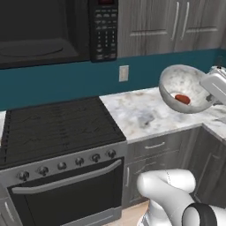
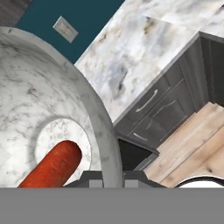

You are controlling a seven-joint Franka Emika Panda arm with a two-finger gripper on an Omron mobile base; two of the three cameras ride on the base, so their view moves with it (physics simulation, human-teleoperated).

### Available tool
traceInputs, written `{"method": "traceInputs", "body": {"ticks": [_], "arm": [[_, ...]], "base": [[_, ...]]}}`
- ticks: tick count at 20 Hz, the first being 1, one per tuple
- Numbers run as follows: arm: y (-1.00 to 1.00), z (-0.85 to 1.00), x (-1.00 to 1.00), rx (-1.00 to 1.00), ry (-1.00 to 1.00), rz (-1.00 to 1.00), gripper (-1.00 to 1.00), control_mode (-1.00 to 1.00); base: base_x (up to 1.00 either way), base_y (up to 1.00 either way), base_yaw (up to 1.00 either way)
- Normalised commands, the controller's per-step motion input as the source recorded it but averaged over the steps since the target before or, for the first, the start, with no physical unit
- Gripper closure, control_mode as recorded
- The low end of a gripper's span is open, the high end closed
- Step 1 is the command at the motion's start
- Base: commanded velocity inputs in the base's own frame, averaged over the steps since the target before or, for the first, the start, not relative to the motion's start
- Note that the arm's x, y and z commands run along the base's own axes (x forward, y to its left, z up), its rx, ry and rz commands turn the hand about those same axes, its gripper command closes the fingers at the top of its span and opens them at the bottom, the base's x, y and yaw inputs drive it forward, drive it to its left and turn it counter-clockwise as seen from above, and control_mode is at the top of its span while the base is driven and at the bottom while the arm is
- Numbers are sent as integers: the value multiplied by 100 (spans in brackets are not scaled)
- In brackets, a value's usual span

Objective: Pick the carrot from the sink and place it in the bowl. Then pick the bowl and place it in the microwave. Then close the microwave door and press the start button.

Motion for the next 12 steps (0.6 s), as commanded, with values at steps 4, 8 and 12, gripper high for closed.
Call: {"method": "traceInputs", "body": {"ticks": [4, 8, 12], "arm": [[0, 0, 0, 0, 0, 0, 100, 100], [0, 0, 0, 0, 0, 0, 100, 100], [0, 0, 0, 0, 0, 0, 100, 100]], "base": [[1, 10, 28], [20, 43, 4], [19, 59, 0]]}}
